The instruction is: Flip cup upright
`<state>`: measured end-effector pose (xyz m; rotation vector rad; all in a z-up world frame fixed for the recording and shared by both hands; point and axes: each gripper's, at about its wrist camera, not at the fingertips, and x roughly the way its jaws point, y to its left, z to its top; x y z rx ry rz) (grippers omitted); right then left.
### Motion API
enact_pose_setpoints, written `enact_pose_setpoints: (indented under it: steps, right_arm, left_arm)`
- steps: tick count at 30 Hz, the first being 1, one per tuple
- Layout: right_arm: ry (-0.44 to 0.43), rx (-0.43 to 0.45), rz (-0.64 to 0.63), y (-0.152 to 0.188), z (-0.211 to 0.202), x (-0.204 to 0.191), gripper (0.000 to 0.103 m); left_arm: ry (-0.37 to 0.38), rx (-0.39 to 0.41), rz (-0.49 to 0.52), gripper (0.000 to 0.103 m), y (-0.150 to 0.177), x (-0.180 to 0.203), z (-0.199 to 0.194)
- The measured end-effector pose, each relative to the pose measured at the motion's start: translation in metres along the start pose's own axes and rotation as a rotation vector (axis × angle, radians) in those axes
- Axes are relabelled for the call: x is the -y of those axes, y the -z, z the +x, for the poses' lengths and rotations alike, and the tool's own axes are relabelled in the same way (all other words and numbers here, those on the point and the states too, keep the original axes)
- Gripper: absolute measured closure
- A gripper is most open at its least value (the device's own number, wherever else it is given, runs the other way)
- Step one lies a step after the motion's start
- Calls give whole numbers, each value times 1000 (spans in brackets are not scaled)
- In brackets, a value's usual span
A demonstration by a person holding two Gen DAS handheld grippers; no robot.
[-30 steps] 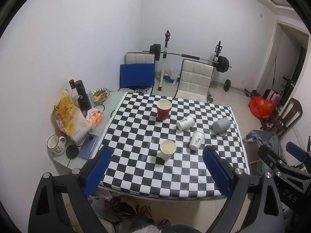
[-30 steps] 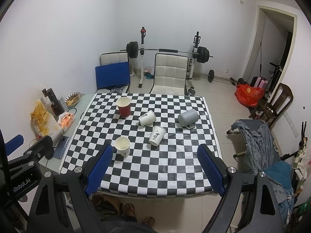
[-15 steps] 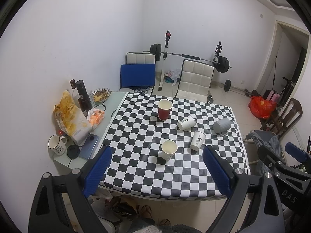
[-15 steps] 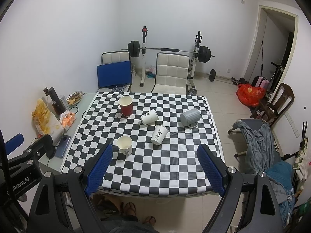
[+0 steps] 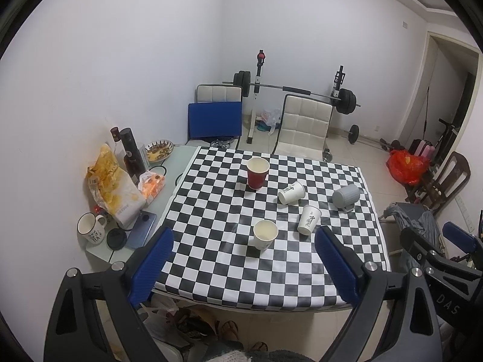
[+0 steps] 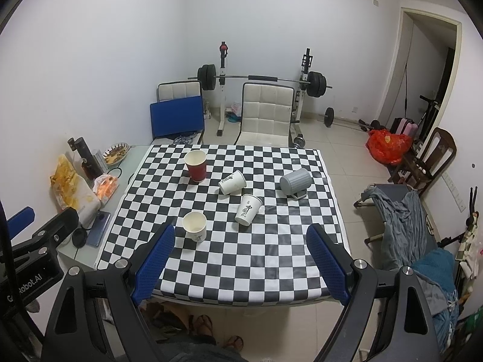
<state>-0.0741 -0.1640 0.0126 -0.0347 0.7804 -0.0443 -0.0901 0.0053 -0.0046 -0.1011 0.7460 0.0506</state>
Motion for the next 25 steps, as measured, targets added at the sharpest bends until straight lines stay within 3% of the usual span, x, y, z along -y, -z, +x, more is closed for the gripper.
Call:
enact_pose_setpoints:
  steps: [25]
  right_arm:
    - [1, 5, 5, 3, 1, 0, 13]
  left_arm:
    - [1, 7, -6, 7, -3, -5, 1]
